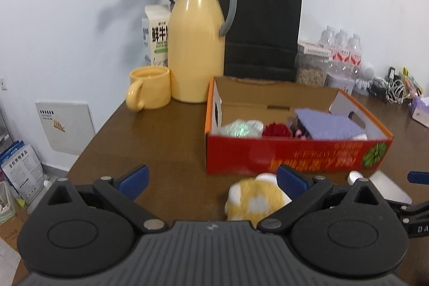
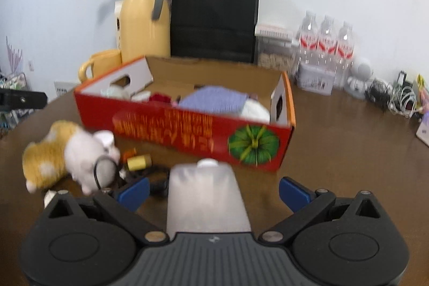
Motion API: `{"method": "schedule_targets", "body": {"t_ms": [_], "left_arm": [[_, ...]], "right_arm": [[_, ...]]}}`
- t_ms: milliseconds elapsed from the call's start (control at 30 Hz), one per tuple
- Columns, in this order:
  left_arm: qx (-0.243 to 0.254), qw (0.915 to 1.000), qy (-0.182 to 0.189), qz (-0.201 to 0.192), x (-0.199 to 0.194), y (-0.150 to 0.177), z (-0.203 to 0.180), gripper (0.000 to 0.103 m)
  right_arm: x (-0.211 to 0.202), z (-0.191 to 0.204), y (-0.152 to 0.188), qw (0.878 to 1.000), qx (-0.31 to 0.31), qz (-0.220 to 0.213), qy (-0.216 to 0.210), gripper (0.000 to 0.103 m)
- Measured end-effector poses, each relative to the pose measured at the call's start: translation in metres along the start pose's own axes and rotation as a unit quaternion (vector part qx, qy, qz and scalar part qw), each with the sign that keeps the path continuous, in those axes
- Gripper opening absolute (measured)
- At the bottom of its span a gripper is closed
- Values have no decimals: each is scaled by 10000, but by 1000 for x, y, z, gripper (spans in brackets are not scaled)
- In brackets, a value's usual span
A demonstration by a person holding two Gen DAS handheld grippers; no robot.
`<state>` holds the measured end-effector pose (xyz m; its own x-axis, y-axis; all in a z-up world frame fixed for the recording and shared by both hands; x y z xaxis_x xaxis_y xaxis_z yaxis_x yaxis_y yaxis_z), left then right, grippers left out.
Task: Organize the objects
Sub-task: 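Withdraw both tools and grasp the frosted plastic box with the right tool, then grasp the yellow-white plush dog with the left tool while the right tool holds the plastic box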
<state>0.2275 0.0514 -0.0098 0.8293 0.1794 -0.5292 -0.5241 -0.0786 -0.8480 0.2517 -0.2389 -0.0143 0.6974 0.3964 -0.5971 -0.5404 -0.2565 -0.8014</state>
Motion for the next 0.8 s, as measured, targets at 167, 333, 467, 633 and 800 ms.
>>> {"method": "schedule_targets", "body": {"t_ms": [167, 333, 467, 633, 800], "left_arm": [[174, 9997, 68, 176, 0, 19, 0, 103], [265, 9990, 163, 328, 4, 31, -3, 103], [371, 9981, 243, 432, 9, 36, -10, 103], [504, 9966, 357, 539, 15, 42, -22, 103], [646, 9947, 441, 663, 25, 48, -32, 103]], "right_arm": [[9, -1, 9, 9999, 109, 92, -49, 94], [13, 1, 13, 9999, 93, 117, -16, 72], [15, 2, 14, 9998, 118, 98, -122, 65], [14, 5, 15, 9999, 63, 1, -104, 65], [10, 10, 17, 9999, -53, -135, -48, 64]]}}
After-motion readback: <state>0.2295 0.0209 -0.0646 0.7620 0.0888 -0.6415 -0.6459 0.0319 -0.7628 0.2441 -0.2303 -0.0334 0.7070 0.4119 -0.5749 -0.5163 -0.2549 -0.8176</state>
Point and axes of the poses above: each gripper's, at about its wrist camera, not at the fingertips, and x roughly the way its jaws point, z to its left, y to its underside, the point moved 8 cm from there along x, roughly the way its jaws point, and after that the axes turned 6 degrees about -y, right-handed, at the moved point
